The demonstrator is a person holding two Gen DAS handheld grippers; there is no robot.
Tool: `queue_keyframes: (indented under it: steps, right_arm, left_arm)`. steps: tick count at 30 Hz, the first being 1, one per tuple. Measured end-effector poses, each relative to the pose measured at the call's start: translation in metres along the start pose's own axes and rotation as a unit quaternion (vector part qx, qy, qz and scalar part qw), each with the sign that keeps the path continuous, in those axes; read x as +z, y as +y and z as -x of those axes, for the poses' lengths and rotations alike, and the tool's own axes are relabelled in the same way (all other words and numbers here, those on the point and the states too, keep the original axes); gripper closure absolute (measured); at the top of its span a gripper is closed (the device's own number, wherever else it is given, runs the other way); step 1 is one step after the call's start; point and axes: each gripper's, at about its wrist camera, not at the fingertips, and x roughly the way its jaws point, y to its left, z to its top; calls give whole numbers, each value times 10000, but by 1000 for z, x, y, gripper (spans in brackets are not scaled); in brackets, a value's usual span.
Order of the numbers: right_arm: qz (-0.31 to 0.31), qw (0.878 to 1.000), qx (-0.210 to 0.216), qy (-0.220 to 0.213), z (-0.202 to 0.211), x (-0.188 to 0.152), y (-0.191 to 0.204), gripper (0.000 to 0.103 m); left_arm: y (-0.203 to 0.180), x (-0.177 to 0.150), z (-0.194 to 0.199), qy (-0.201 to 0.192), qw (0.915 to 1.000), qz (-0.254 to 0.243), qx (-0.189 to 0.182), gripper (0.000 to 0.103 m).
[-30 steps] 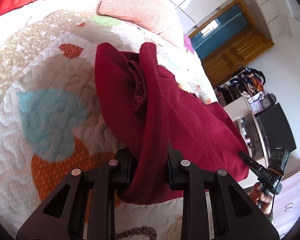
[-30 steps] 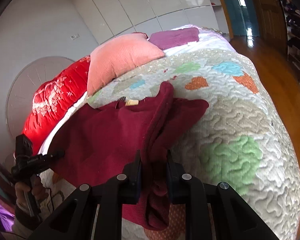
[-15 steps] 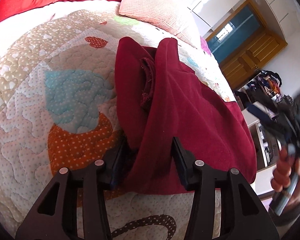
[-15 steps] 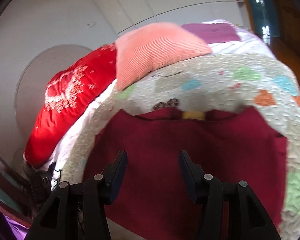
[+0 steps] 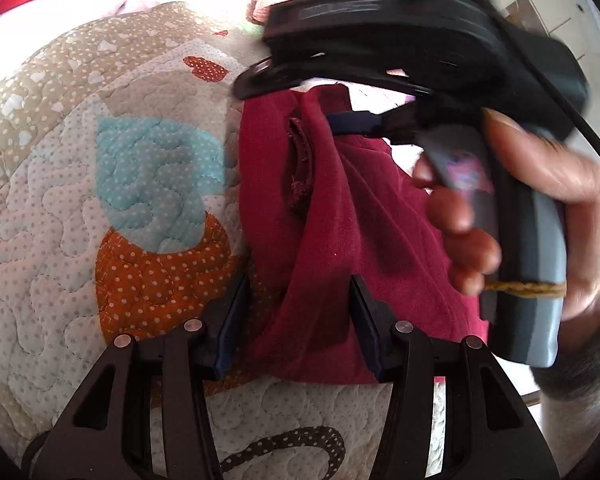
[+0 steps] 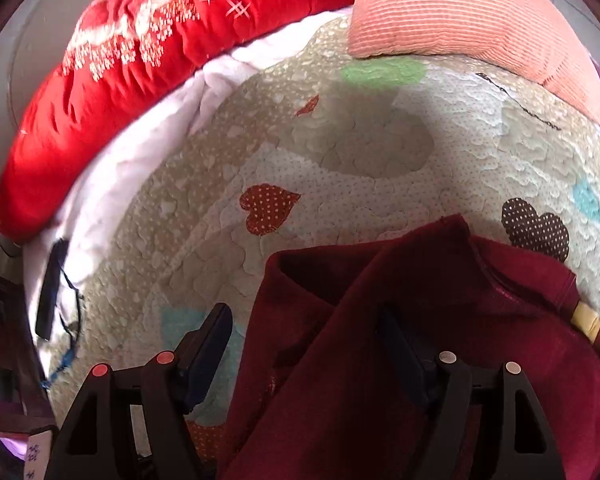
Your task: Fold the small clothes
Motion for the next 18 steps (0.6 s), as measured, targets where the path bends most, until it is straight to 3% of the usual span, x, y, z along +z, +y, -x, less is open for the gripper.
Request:
queue_keyframes:
  steps: [2,4,5,6,7,9,10,15,18]
  right_arm:
    - [337,9984,-390,230,-15,1,10,18]
    - [648,9952,-731,109,-20,-5,18,18]
    - [690,9944,-797,-47,-18,-9,18,23]
    - [678,9934,-899,-200,-13,-14,15,43]
    - [657,9934,-885,-328,-6,-18,9,53]
    - [503,9954,-500,-642,17,-31,-8,79]
    - [379,9951,-346,-841,32,-37,-19,81]
    - [-168,9845,311,-1720,113,-78,-77,84]
    - [-491,9758,461,-2082,152,-112,-116,85]
  left_arm:
    - [-1,-3,1,-16,10000,-21,17,53]
    - [-1,-5,3,-32,10000,-32,26,53]
    - [-2,-6,4,-36,10000,-64,46,53]
    - [-4,-6,4,-47,9999,-113,67,53]
    - [-7,-6,4,-68,9998,-173,81,53]
    - [-13,-7,9,-112,9994,-324,-13,58]
    - [-19,-5,10,-142,9991,-399,-99,64]
    - [-61,-12,36,-424,9945,-721,-629,68]
    - [-108,-26,41,-400,9881,-1223,-837,69]
